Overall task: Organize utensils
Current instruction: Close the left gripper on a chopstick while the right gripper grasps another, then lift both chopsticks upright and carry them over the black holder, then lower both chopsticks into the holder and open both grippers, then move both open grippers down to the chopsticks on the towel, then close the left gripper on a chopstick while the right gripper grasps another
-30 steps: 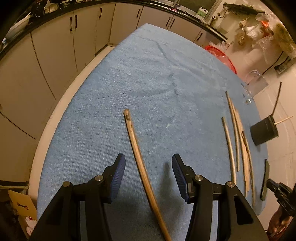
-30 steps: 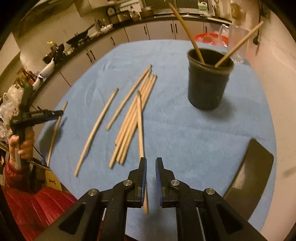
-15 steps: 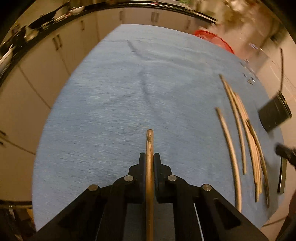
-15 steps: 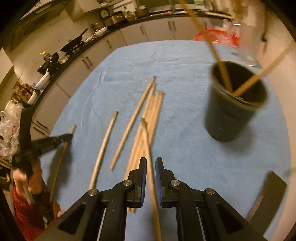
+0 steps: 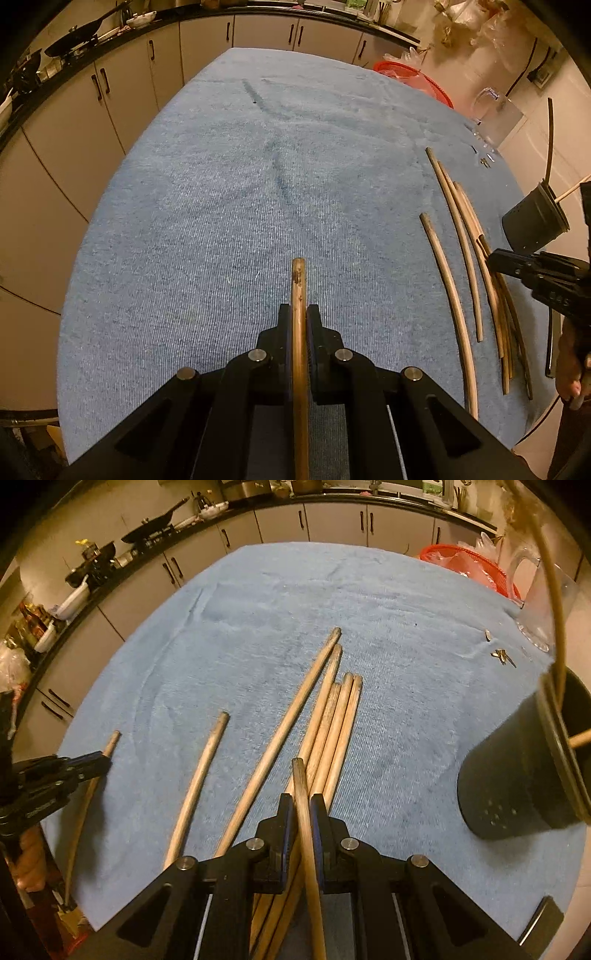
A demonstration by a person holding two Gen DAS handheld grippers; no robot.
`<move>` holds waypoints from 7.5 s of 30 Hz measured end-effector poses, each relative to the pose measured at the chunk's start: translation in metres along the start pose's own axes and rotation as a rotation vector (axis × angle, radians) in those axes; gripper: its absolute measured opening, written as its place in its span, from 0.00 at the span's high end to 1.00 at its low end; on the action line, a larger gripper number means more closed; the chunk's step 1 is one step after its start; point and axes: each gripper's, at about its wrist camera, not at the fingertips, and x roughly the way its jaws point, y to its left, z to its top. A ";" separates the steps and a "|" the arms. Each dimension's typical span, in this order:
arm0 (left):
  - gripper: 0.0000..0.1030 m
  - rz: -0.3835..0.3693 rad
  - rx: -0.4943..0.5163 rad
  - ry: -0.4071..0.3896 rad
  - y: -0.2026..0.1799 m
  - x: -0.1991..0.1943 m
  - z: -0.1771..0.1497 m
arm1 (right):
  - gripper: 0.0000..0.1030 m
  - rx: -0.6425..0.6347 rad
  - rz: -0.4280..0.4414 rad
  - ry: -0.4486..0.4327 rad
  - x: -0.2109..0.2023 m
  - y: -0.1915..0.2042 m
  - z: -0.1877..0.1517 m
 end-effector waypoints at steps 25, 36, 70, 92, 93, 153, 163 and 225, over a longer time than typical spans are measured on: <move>0.93 -0.192 -0.009 -0.362 -0.030 -0.133 0.036 | 0.92 0.072 0.028 -0.563 -0.174 0.012 -0.023; 0.93 -0.190 0.019 -0.384 -0.044 -0.151 0.032 | 0.92 0.143 0.034 -0.640 -0.203 -0.003 -0.042; 0.93 -0.281 0.160 -0.429 -0.130 -0.197 0.056 | 0.92 0.362 0.082 -0.796 -0.266 -0.082 -0.086; 0.93 -0.413 0.237 -0.501 -0.239 -0.226 0.123 | 0.92 0.475 0.005 -0.939 -0.315 -0.141 -0.057; 0.93 -0.417 0.240 -0.498 -0.242 -0.224 0.126 | 0.92 0.476 -0.003 -0.938 -0.314 -0.143 -0.054; 0.77 -0.226 0.034 0.063 -0.146 0.047 0.121 | 0.65 0.321 0.090 -0.459 -0.127 -0.067 -0.074; 0.80 -0.069 0.099 0.089 -0.173 0.090 0.144 | 0.65 0.330 0.081 -0.431 -0.122 -0.074 -0.070; 0.87 -0.332 -0.128 -0.088 0.037 0.022 0.060 | 0.83 0.203 -0.047 -0.027 -0.007 -0.034 -0.025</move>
